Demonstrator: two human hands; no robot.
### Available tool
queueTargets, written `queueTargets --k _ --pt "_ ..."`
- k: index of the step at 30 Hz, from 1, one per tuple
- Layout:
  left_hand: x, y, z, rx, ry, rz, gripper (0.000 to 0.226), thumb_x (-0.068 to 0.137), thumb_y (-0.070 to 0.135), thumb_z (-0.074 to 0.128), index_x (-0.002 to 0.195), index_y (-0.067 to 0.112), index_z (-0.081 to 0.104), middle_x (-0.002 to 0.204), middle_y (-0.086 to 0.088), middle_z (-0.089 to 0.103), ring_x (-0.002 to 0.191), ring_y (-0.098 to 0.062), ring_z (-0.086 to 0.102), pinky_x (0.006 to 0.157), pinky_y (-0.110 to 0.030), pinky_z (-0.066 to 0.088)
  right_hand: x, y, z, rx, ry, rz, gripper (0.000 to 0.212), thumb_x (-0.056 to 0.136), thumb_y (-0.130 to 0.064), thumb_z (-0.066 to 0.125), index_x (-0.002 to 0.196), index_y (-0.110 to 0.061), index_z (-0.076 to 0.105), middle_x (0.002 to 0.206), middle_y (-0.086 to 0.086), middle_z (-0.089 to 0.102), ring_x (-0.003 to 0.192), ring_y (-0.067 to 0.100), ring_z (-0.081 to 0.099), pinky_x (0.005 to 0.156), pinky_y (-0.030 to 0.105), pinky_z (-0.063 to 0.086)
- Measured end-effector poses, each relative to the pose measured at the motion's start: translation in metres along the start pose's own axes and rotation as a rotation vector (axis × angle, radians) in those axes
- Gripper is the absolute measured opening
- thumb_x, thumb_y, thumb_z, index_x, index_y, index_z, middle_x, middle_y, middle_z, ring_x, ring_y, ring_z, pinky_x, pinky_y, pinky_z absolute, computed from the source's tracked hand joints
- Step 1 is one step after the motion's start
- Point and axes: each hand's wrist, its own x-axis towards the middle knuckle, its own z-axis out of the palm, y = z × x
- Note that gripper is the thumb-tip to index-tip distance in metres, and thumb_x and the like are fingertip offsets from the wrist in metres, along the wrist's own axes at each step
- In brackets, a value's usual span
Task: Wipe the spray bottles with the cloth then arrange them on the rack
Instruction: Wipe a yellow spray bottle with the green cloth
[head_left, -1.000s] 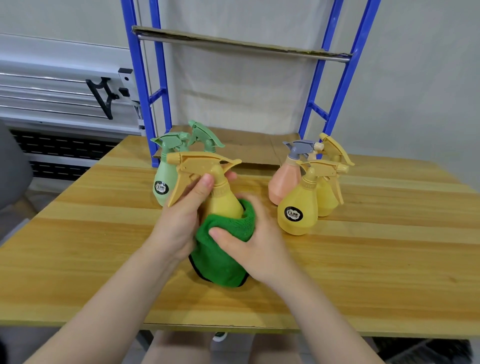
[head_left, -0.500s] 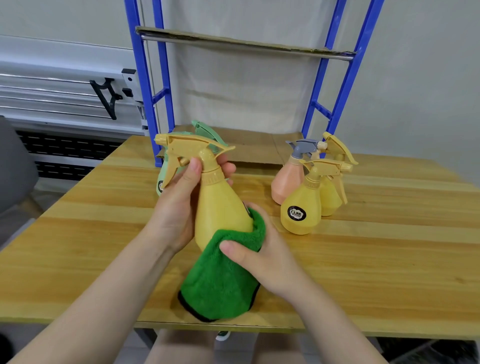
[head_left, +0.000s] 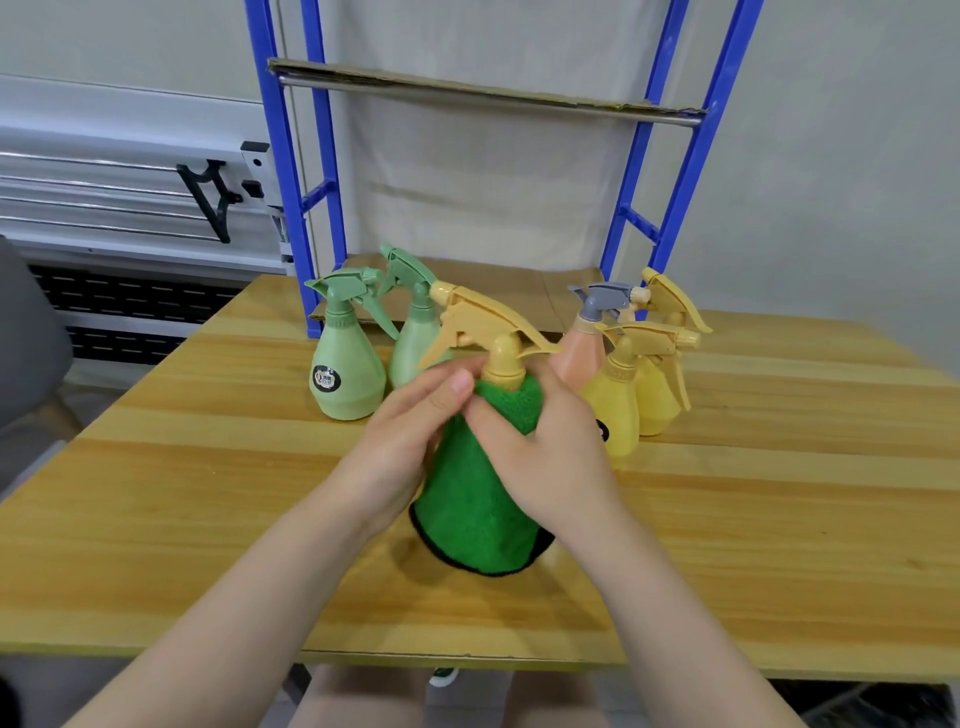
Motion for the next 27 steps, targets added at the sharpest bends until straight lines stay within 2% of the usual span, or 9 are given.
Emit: queueTargets --k 5,7,9,14,16,18,20,25,27 --pt "-0.003 -0.002 0.008 0.085 -0.041 0.047 0.031 0.081 0.016 0.063 0.11 0.004 0.064 0.105 -0.013 0.066 0.099 -0.018 0.062 0.085 -0.026 0.051 -0.004 0.008 0.007 -0.335 0.058 -0.047 0.036 0.079 -0.046 0.06 0.1 -0.018 0.051 0.086 -0.008 0.051 0.084 0.022 0.059 0.063 0.033 0.045" --pt "-0.002 -0.001 0.011 0.097 -0.014 0.056 0.037 0.079 0.016 0.067 0.112 -0.001 0.063 0.107 -0.023 0.065 0.1 -0.022 0.062 0.092 -0.034 0.051 -0.005 0.012 0.012 -0.375 0.047 -0.041 0.045 0.079 -0.046 0.06 0.111 -0.015 0.053 0.089 -0.009 0.045 0.089 0.021 0.058 0.063 0.03 0.041" --pt "-0.001 0.001 0.011 0.109 0.02 0.075 0.035 0.076 0.015 0.071 0.108 0.002 0.068 0.102 -0.017 0.069 0.097 -0.019 0.064 0.09 -0.03 0.052 -0.006 0.015 0.016 -0.341 0.017 -0.064 0.057 0.076 -0.052 0.057 0.122 -0.018 0.052 0.096 -0.011 0.048 0.094 0.017 0.059 0.067 0.03 0.047" --pt "0.003 0.005 0.005 -0.062 0.113 0.115 0.027 0.077 0.013 0.068 0.102 0.007 0.069 0.1 0.001 0.073 0.09 -0.007 0.064 0.075 -0.02 0.053 -0.013 0.027 0.015 -0.165 0.037 -0.145 0.065 0.075 -0.054 0.068 0.129 -0.025 0.046 0.12 -0.014 0.051 0.114 0.006 0.049 0.094 0.023 0.043" --pt "0.005 0.007 -0.002 -0.139 0.14 0.11 0.029 0.081 0.018 0.069 0.108 0.008 0.068 0.102 0.002 0.071 0.094 -0.008 0.062 0.075 -0.023 0.053 -0.015 0.036 0.014 -0.097 0.03 -0.148 0.07 0.074 -0.055 0.07 0.132 -0.026 0.045 0.127 -0.013 0.051 0.119 0.005 0.049 0.101 0.028 0.043" --pt "0.006 0.009 -0.007 -0.178 0.164 0.111 0.037 0.08 0.027 0.067 0.114 0.011 0.065 0.107 0.002 0.068 0.099 -0.01 0.061 0.085 -0.031 0.052 -0.019 0.046 0.016 0.044 0.024 -0.111 0.073 0.073 -0.055 0.072 0.135 -0.028 0.043 0.131 -0.01 0.052 0.123 0.008 0.05 0.102 0.036 0.046" --pt "0.007 0.013 -0.007 -0.181 0.171 0.139 0.029 0.085 0.03 0.062 0.11 0.016 0.068 0.108 0.004 0.067 0.1 -0.01 0.059 0.095 -0.039 0.044 -0.023 0.052 0.02 0.201 0.027 -0.068 0.077 0.073 -0.053 0.074 0.138 -0.027 0.042 0.133 -0.006 0.053 0.124 0.015 0.053 0.102 0.042 0.047" --pt "0.003 0.013 0.002 -0.22 0.134 0.205 0.023 0.088 0.029 0.053 0.093 0.026 0.075 0.105 0.007 0.069 0.1 -0.008 0.061 0.089 -0.029 0.051 -0.031 0.044 0.027 0.672 0.07 0.131 0.075 0.068 -0.051 0.069 0.133 -0.023 0.047 0.117 -0.012 0.064 0.108 0.002 0.063 0.085 0.018 0.051" --pt "0.002 0.009 0.004 -0.253 0.122 0.225 0.021 0.088 0.03 0.054 0.095 0.026 0.074 0.112 0.005 0.068 0.105 -0.009 0.061 0.088 -0.03 0.052 -0.027 0.041 0.027 0.829 0.107 0.318 0.078 0.064 -0.06 0.067 0.13 -0.021 0.054 0.118 -0.001 0.068 0.107 0.009 0.066 0.086 0.026 0.054"
